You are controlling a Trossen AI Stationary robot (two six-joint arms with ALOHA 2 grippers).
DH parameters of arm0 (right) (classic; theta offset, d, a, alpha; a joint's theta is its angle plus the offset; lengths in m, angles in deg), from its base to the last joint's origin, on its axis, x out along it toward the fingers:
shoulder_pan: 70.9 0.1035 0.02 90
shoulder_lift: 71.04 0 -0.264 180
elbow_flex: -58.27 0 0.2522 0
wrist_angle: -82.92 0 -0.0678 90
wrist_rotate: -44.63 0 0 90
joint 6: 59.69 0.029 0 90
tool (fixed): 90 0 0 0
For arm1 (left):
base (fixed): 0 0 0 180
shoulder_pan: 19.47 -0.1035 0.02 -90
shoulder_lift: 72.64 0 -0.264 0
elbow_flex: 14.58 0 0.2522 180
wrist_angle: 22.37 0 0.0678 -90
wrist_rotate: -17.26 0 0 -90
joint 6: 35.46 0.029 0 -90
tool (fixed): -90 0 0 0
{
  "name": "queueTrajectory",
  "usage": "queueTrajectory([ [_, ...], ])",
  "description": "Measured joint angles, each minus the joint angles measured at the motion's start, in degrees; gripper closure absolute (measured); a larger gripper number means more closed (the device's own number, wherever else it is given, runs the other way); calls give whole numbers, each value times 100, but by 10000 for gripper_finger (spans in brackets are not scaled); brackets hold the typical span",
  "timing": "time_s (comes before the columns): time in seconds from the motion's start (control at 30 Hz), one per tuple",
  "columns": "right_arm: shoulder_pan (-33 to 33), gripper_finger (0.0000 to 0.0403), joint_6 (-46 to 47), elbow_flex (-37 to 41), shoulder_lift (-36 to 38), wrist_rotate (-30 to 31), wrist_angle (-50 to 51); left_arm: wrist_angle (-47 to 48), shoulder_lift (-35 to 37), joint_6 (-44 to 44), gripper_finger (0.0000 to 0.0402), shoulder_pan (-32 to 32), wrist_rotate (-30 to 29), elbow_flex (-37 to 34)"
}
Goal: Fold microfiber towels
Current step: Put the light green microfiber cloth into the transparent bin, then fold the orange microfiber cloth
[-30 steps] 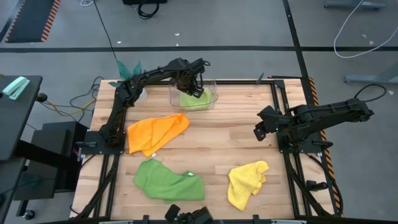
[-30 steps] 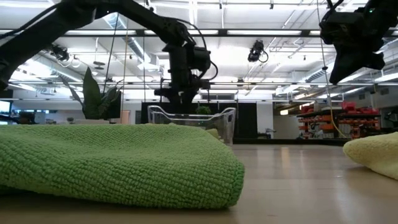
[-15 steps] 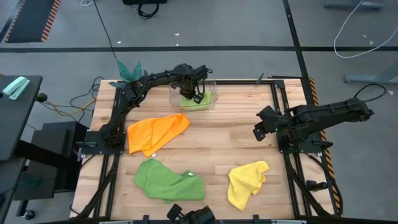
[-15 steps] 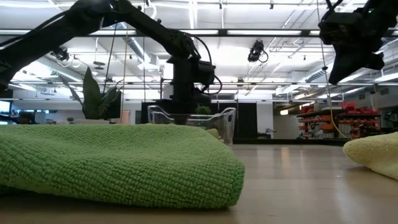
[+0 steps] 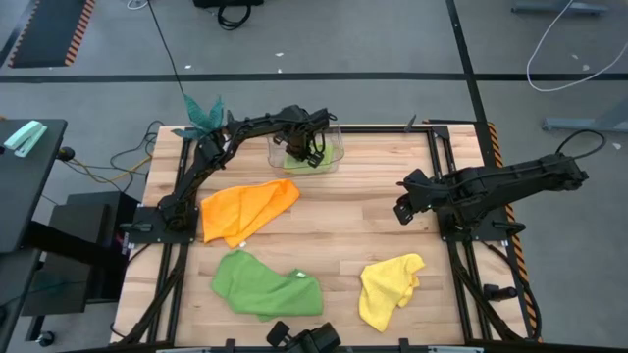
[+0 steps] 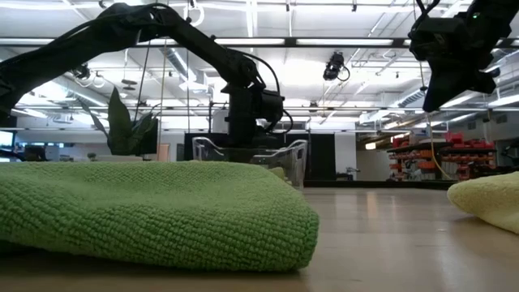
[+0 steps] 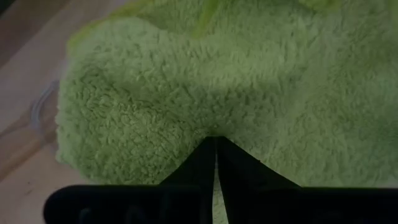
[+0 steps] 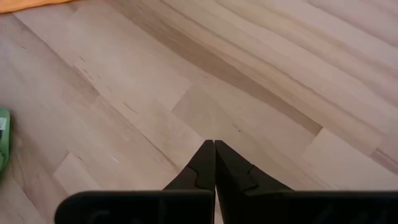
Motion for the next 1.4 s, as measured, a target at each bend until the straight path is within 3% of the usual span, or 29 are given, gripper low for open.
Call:
queueTrajectory([
  [0.37, 0, 396, -3, 0, -158, -67, -152, -17, 11, 291, 391, -4, 68, 61],
  [0.77, 0, 396, -206, 0, -174, -60, -152, 1076, 73, 397, 358, 13, 66, 2052],
  [0.93, -1, 396, -296, 0, -172, 93, -150, 1338, 496, 301, 367, 142, 214, 1849],
  [1.17, 0, 396, -388, 0, -166, 110, -99, 2471, 728, 236, 381, 721, 229, 1843],
  [1.4, -2, 396, -647, 0, -163, 43, -82, 2481, 758, 218, 379, 1816, -67, 1843],
])
